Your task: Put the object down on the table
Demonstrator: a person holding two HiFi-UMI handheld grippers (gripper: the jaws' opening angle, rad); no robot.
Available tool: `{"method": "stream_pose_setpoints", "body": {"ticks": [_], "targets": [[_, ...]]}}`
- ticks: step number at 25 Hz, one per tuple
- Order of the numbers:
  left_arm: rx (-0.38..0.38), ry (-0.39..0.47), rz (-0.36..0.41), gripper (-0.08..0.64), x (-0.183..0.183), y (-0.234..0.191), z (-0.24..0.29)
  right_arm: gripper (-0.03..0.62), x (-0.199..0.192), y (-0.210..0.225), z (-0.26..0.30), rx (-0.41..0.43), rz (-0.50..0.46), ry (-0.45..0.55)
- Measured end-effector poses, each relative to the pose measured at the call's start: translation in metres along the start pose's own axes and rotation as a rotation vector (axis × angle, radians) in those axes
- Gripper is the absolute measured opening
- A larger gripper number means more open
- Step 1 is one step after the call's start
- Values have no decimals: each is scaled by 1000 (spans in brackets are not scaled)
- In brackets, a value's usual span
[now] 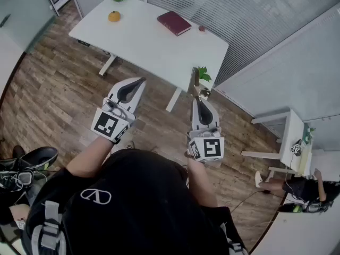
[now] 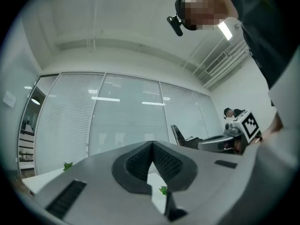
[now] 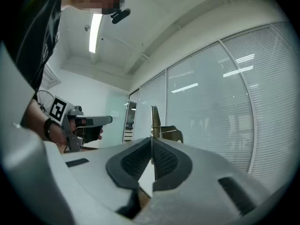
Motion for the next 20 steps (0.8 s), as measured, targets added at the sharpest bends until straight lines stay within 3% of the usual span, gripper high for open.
{"method": "stream_pose_setpoints", "body": {"ticks": [6,13,20], "targets": [[-5,2,3,5,-2,2,2,5,0,1,0,12,2,12],[-5,-2,-10,5,-6,5,4,6,-3,8,1,35,68,38],[28,-21,-3,5,-15,13,18,6,-15,29,5,79,99,44]]}}
Point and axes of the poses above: the fingertips, and each gripper's own axes: z forward along the fingers, y to its right, x out of its top, the point moved 8 cm from there along -z, backward along the fingers, and after that the axes turned 6 degrees about x, right-handed, at the moved point
